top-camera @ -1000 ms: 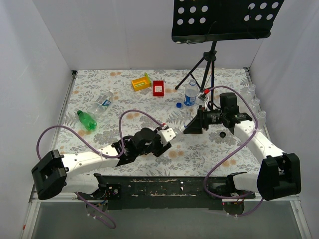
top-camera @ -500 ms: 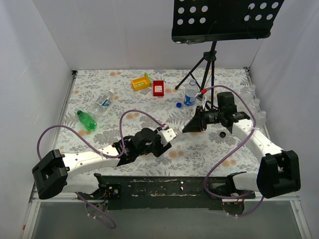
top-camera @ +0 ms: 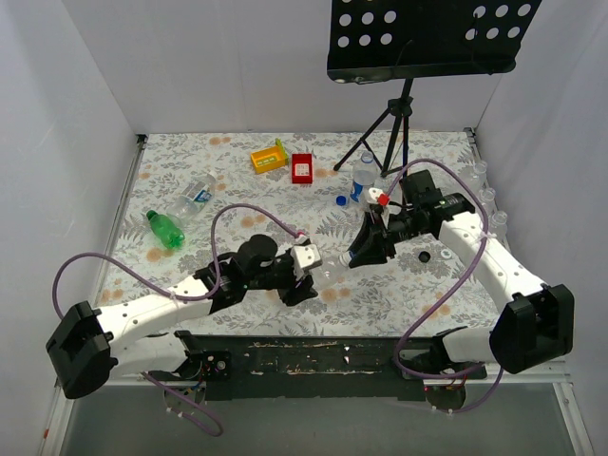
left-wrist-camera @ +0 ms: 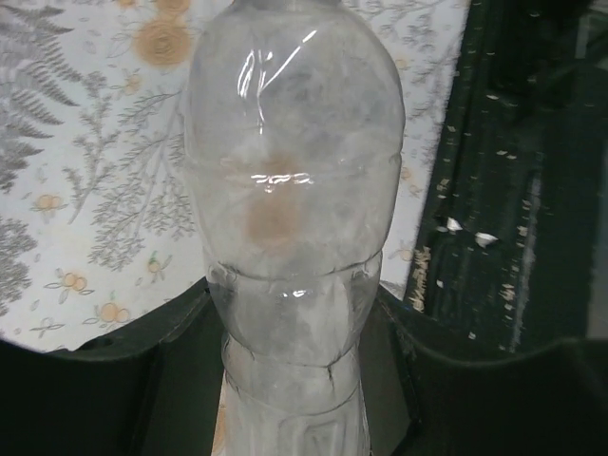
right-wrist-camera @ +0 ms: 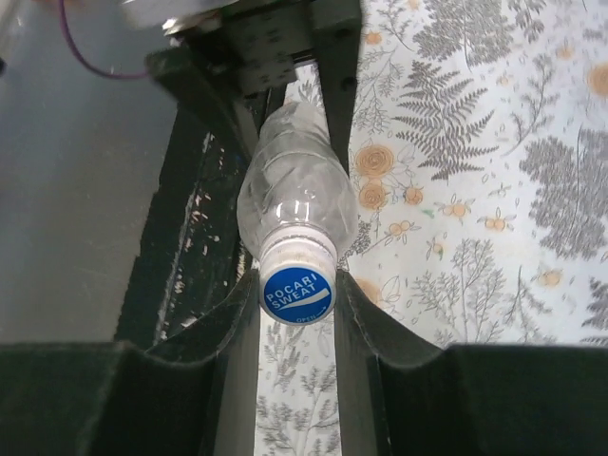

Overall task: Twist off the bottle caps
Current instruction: Unscrew the bottle cap from the plastic bottle.

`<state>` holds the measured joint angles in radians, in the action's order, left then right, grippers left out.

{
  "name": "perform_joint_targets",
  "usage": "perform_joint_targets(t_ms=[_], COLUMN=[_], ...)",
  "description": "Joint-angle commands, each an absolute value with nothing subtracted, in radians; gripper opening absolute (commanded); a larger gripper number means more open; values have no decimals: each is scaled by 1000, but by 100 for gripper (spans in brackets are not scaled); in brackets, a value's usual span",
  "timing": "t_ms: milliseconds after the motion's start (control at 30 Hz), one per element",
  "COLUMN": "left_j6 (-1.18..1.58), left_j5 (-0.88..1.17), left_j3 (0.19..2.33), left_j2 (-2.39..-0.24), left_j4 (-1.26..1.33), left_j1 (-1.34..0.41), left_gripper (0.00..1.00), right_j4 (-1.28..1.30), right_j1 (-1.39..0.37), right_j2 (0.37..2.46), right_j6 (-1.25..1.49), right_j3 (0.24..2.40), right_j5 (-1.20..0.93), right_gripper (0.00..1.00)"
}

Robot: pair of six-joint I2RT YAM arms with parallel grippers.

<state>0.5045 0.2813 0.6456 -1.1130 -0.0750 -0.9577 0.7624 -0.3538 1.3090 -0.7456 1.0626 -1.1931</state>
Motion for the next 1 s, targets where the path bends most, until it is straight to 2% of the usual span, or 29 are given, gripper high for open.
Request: perform_joint_targets(t_ms=[0,167,300,433,667,733,800,867,967], left_j6=[531,531,514,502,491,483,482,483,482], left_j5=[739,1004,1133,1141,985,944,914,890,850], left_j3=[657,686,707,730,732,723,706,686,663], left_j2=[-1034,-1074,-1184,-1253,-1201,-1175,-1158,-1144,-1121], left_j4=[-126,-166,-196,-216,-198,-195,-190,-184,-183], left_j1=[-826,-710,-661,-655,-655,-657,-657,-657,-666], left_gripper=[14,14,14,14,14,14,14,14,14], right_j4=[1111,915,916,913,838,790,746,703,672], right_j1=[-409,-503,-514,-515,-514,-512,-509,-502,-486], right_j2=[1322,1229,1226,1210,1197,1195,1197,1195,1192], right_j6=[-1426,-1444,-1440,-1420,-1290,-1200,-1113,-999,-907], right_j3=[1155,1083,1089,1072,1051,1054,1057,1057,1058], right_j5=[-1086,-892,-876,-877,-874,-873,-873,-879,-903], right_gripper=[6,6,5,5,9,15,27,47,65])
